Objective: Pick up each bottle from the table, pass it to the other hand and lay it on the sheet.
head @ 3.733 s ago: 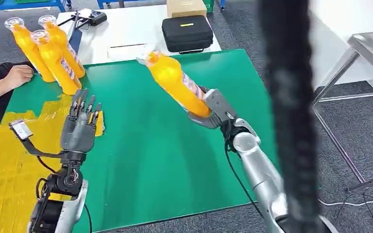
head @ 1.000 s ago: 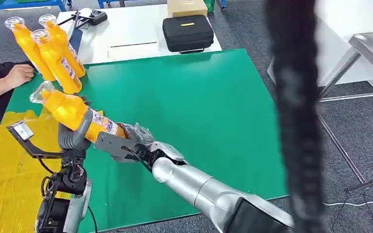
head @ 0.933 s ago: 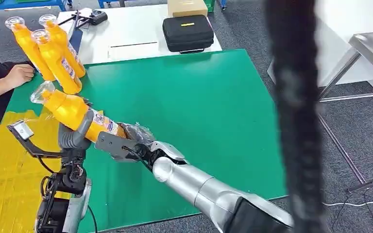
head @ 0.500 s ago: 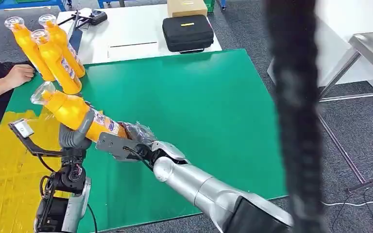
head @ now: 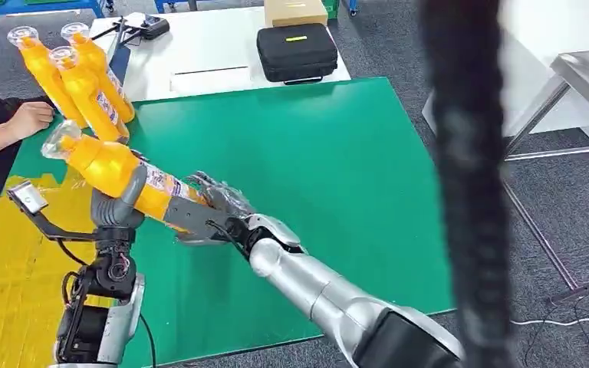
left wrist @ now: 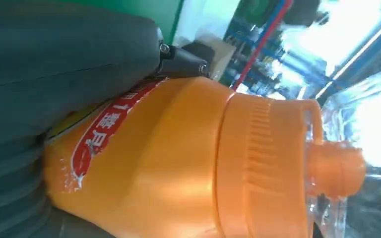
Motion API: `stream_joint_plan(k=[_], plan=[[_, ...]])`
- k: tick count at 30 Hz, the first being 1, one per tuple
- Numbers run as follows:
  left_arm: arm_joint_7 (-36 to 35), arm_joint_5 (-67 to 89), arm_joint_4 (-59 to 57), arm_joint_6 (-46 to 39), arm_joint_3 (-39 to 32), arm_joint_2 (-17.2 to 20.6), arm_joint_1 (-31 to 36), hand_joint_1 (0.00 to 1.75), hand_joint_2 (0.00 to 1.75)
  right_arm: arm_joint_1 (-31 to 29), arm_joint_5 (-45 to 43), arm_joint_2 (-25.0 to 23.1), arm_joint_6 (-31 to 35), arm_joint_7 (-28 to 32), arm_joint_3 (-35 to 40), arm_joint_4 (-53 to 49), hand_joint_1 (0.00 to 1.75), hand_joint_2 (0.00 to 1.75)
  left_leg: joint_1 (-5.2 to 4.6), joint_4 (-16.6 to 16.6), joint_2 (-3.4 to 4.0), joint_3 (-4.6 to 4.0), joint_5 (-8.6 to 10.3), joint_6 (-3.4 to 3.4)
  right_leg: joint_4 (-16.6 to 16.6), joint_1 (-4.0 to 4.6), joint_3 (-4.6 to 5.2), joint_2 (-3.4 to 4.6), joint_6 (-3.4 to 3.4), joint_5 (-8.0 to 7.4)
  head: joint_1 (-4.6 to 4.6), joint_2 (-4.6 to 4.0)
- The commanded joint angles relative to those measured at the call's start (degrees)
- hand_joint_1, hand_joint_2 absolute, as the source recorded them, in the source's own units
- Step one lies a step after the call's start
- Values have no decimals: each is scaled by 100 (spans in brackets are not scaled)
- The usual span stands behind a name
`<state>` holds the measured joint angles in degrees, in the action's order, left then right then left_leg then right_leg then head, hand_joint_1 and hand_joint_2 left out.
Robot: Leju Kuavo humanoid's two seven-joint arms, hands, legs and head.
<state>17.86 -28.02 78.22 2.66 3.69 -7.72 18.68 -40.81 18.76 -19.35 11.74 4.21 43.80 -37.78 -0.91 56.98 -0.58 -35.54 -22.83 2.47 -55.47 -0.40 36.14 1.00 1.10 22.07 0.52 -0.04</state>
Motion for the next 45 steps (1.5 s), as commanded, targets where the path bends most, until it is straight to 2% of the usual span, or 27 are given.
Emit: stream_joint_plan(k=[1,5,6,7,9,10,16,17,19,20,21,24,25,26,27,28,30,32,33,45], plan=[[706,1679,828,-1294,-336,362,236,175,175,572,-179,881,-219,558,-1660,-1627,0,0,16,14,-22,23,-18,-22,-4,16,-37,-35,-2,22,0,0],[966,2964,864,-2276,-193,489,483,175,175,765,-287,1232,-338,698,-2179,-2372,0,0,11,12,-38,11,-9,-15,-3,12,-27,-46,0,18,0,0],[1019,3746,737,-2860,-79,542,639,175,175,800,-311,1287,-428,692,-2321,-2562,0,0,8,8,-37,-2,-2,-11,-2,8,-14,-41,1,10,0,0],[1061,5059,517,-3799,12,635,775,175,175,832,-241,1326,-425,697,-2404,-2713,0,0,12,19,-43,7,-11,-17,-9,13,-27,-51,1,21,0,0],[702,6845,72,-4266,0,650,1001,175,175,859,-278,1392,-514,702,-2493,-2910,0,0,11,20,-51,4,-10,-17,-12,12,-25,-58,0,22,-2,0],[540,8148,-164,-4266,-305,509,1067,175,175,841,-313,1428,-548,701,-2523,-2955,0,0,9,16,-51,7,-7,-18,-9,11,-27,-57,-1,20,0,0],[690,8206,-281,-4266,-444,397,1100,175,175,831,-326,1436,-561,697,-2534,-2968,0,0,4,9,-41,4,-3,-14,-4,7,-19,-46,1,11,0,0],[235,9211,-1518,-4266,-290,671,1314,175,175,725,-492,1449,-606,701,-2524,-2889,0,0,-3,1,-30,5,1,-8,2,1,-14,-32,1,6,0,0],[-106,10027,-2367,-4266,-160,854,1497,175,175,592,-647,1461,-701,669,-2510,-2791,0,0,-4,-1,-31,23,-3,-14,2,0,-31,-33,0,8,2,0],[-146,10234,-2664,-4266,-151,880,1542,175,175,560,-676,1486,-710,667,-2475,-2755,0,0,-2,-1,-30,38,-8,-21,0,2,-45,-36,-2,14,0,0],[-198,10683,-3468,-4266,-258,873,1739,175,175,515,-807,1552,-686,694,-2384,-2728,0,0,-8,-7,-31,33,0,-17,1,-4,-37,-37,-1,9,0,0],[-664,11133,-5046,-4266,243,966,2069,175,175,546,-902,1619,-664,702,-2281,-2715,0,0,-6,-7,-33,35,1,-17,2,-2,-39,-40,-1,10,2,0],[-21,10951,-4900,-3607,-155,1369,2380,175,175,501,-926,1611,-659,701,-2273,-2651,0,0,-5,-9,-39,45,1,-21,5,-2,-50,-48,-1,13,0,0],[-641,11331,-5354,-4212,147,960,2051,175,175,555,-888,1616,-615,692,-2295,-2718,0,0,-6,-4,-29,19,9,-16,1,-3,-22,-32,1,4,2,0],[-816,11415,-5637,-4254,249,941,2118,175,175,568,-891,1630,-622,692,-2274,-2742,0,0,5,9,-9,19,0,-26,-5,7,-20,-17,-2,5,2,0],[-913,11309,-5989,-4087,303,977,2167,175,175,626,-926,1649,-623,659,-2261,-2789,0,0,-3,-4,-20,27,6,-20,-2,-2,-29,-27,1,7,0,0],[-869,11261,-5982,-4174,305,1025,2076,175,175,669,-936,1661,-627,673,-2256,-2788,0,0,-3,-7,-12,29,5,-19,-2,-2,-27,-21,2,7,-2,0],[-1114,11342,-6132,-3906,449,1100,2048,175,175,672,-961,1714,-650,691,-2189,-2761,0,0,2,-2,10,61,-16,-33,-3,3,-58,-11,-1,22,0,0],[-1110,11333,-6127,-3933,449,1114,2017,175,175,679,-970,1720,-649,699,-2195,-2752,0,0,0,0,0,20,3,-20,-2,3,-23,-13,1,4,0,0],[-1265,11235,-6208,-3612,425,1195,1950,175,175,722,-1059,1785,-665,749,-2179,-2725,0,0,1,3,-6,9,2,-23,-5,4,-13,-10,-2,3,0,0]])
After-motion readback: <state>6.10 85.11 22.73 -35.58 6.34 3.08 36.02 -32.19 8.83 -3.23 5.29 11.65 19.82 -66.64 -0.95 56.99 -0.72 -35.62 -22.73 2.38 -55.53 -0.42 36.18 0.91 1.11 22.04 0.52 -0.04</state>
